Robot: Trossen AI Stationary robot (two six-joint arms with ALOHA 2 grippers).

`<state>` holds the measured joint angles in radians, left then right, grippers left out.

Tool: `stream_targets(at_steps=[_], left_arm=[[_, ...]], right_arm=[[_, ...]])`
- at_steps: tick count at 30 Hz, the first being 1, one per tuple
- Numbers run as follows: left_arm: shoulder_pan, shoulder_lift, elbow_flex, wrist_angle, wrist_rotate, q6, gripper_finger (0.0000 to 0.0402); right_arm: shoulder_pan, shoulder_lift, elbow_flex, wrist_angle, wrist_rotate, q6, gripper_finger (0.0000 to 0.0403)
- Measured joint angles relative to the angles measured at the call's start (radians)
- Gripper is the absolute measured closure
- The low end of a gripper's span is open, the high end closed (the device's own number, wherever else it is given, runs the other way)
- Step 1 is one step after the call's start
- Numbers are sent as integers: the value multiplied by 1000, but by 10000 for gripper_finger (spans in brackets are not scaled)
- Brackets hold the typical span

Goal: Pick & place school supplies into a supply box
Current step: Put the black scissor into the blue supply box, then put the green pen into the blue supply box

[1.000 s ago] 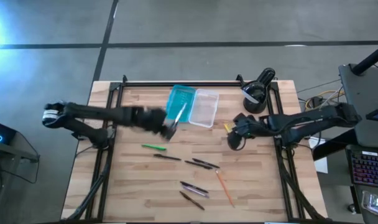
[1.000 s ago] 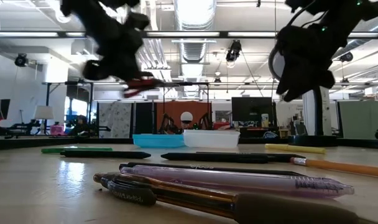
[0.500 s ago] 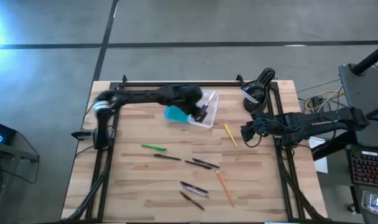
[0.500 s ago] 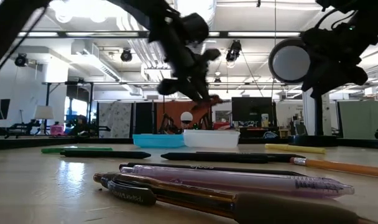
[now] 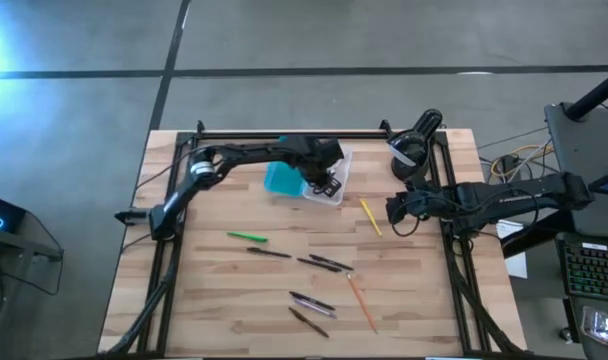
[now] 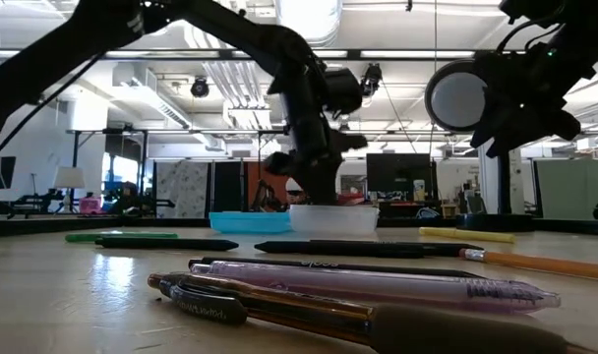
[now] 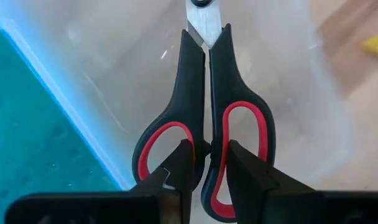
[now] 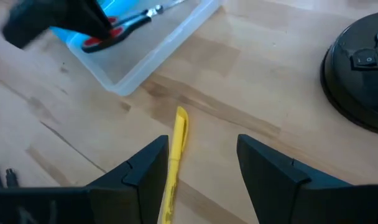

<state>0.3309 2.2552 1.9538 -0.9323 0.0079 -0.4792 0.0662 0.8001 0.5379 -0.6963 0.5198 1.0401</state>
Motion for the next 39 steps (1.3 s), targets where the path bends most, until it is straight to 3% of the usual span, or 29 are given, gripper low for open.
stream_targets(at_steps=[7, 12, 21, 25, 30, 39], left_arm=[[1, 2, -12, -32, -31, -32, 286], [-3, -66, 7, -30, -40, -9, 276], [-107, -336, -48, -47, 63, 377, 274], [-171, -435, -172, -65, 37, 414, 274], [-244, -570, -413, -118, 26, 408, 273], [-386, -712, -797, -90, 10, 406, 273]], right_arm=[[1, 0, -3, 0, 0, -9, 220], [1, 1, -6, 0, -1, -68, 220], [-2, 11, -31, 66, -42, -192, 220], [-3, 42, -64, 134, -50, -187, 220], [-1, 110, -70, 163, -61, -193, 220], [-1, 218, -70, 254, -168, -342, 220]])
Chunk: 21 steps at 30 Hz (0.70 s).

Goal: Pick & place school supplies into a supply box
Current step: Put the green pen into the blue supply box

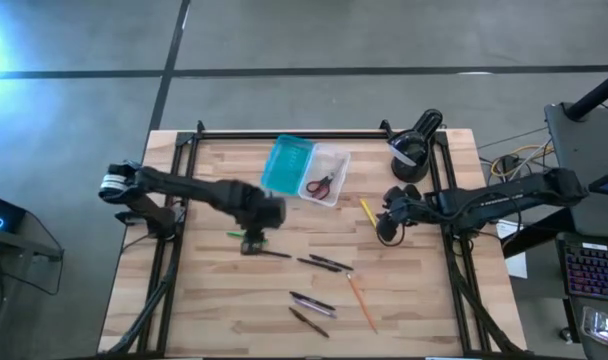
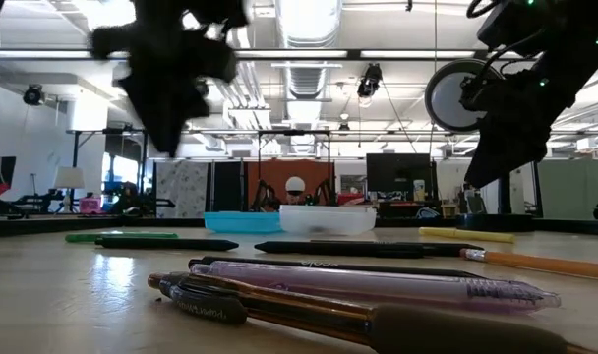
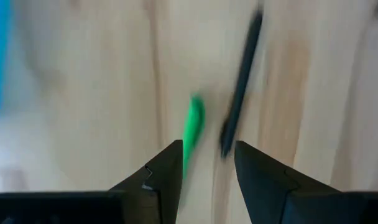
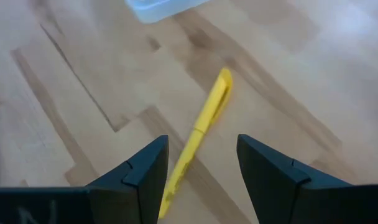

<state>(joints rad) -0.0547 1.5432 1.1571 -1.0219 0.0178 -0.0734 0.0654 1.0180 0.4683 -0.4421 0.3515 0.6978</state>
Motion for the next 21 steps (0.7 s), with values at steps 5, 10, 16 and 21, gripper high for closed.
stream_targets(at_steps=[5, 10, 16, 21], left_arm=[[-17, -10, -139, 73, -31, 6, 273], [-12, -8, -227, 183, -72, 48, 273], [-12, -6, -313, 280, -56, 49, 273], [-11, -5, -369, 316, -53, 46, 276]], right_arm=[[0, 58, 1, 40, -21, -2, 220], [0, 99, 1, 61, -48, 5, 220], [0, 123, 1, 58, -68, 42, 220], [0, 124, 1, 59, -65, 63, 220]])
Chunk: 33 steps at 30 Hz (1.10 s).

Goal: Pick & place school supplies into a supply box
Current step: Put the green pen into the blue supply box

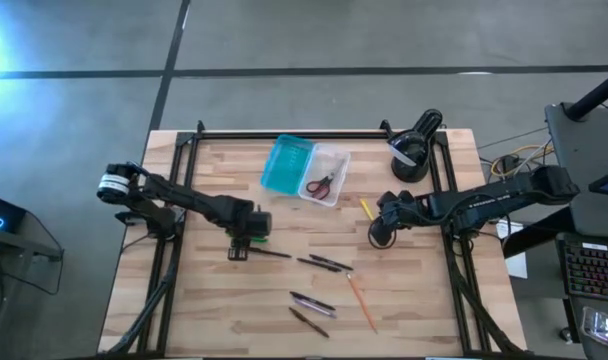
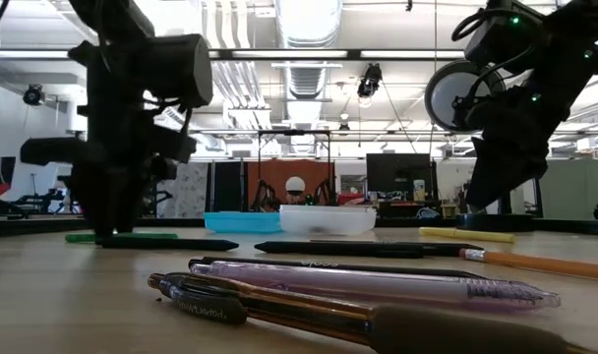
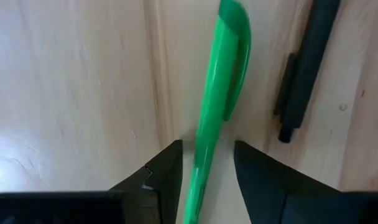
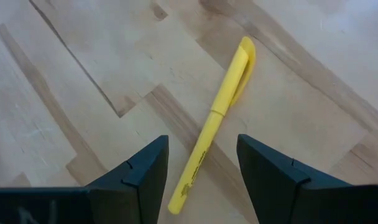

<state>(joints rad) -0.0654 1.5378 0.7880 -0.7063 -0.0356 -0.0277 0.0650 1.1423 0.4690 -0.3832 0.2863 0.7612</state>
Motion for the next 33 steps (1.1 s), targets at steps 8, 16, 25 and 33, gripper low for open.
stream_targets(at_steps=[8, 16, 25, 33], left_arm=[[-1, 32, -35, 64, 2, -27, 362], [63, 44, 78, 18, 97, -404, 389], [291, 35, 389, 276, 105, -833, 390], [433, 417, 759, 174, 162, -777, 390]], right_arm=[[0, 0, 0, -1, 10, -1, 220], [0, -41, 0, -4, 104, 150, 220], [-3, -131, 0, -10, 219, 404, 220], [-9, -123, 0, -30, 218, 419, 220]])
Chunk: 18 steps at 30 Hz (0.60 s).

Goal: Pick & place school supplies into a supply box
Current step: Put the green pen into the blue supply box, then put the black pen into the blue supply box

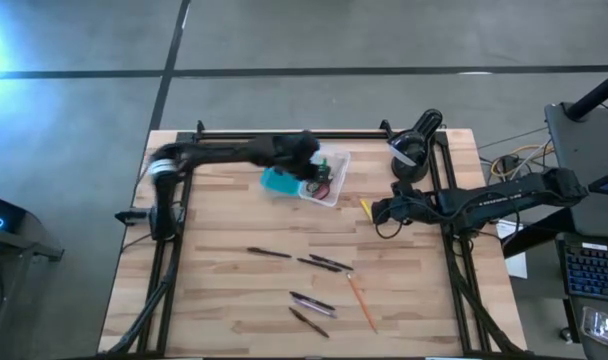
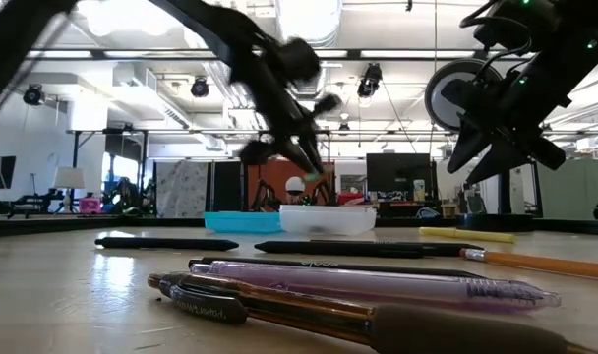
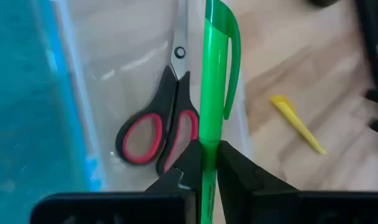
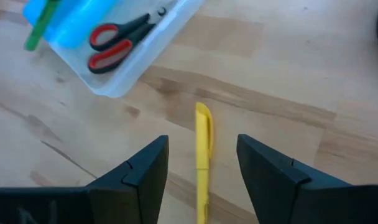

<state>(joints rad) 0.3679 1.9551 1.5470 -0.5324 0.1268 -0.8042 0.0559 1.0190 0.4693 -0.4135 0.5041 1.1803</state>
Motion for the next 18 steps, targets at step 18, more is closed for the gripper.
stream_targets(at_steps=[18], left_arm=[[86, 295, 498, -376, -114, 255, 301]], right_arm=[[0, -9, 0, -1, -3, -52, 220]])
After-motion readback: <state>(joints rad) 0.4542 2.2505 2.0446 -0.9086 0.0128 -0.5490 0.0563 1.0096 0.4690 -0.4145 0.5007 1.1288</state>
